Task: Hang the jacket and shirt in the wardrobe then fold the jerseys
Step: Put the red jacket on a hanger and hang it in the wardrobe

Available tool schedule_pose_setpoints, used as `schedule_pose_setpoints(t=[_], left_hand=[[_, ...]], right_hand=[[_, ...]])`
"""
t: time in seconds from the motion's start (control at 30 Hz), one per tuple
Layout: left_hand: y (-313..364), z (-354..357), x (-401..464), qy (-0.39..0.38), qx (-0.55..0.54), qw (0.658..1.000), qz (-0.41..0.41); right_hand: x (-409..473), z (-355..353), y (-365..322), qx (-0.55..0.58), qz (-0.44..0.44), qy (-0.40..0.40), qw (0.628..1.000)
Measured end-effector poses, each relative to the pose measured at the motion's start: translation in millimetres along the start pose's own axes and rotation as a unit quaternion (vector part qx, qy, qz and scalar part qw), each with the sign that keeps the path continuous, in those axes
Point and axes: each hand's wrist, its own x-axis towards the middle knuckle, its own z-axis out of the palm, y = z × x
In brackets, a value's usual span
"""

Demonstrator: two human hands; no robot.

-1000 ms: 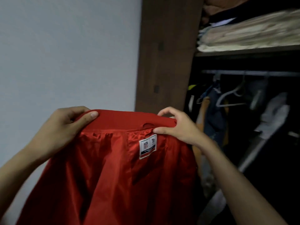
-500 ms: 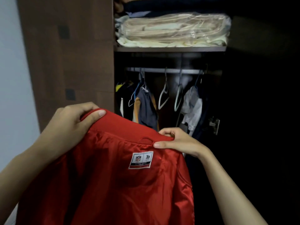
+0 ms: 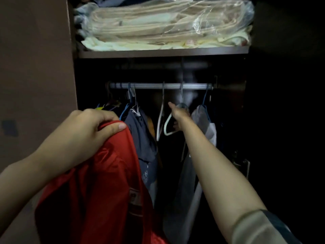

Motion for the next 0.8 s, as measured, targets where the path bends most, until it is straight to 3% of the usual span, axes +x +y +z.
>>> schedule_pose_setpoints(t=[0.13,0.3,0.4,0.53,0.6,0.7,0.8], left_hand=[[-15,1,-1,0.004,0.008,1.0,-0.028],[-41,-13,-11,-0.023,0.018,0.997,-0.076],[-52,-23,-15,-0.032,0.033,0.995,-0.087],[-63,-42,-28,-0.043,0.038,0.995,-0.088],[-69,-51,-34,-0.063,0.039,0.993,-0.089],[-75,-62,-40,-0.099,0.017,0.991,-0.093],[-79,-73,-53,-0.107,-0.045,0.988,-0.102]], right_hand=[[24,16,-6,0.172,0.031,-0.03,0.984],[-9,14,-9,0.244,-0.076,0.05,0.965],[-58,8,12,0.281,-0.094,0.043,0.954],[-166,-4,91,0.231,-0.129,-0.002,0.964],[-229,-7,115,0.174,-0.176,-0.065,0.967],[-307,-15,114,0.177,-0.157,-0.166,0.957],[-360,-37,106,0.193,-0.118,-0.188,0.956]])
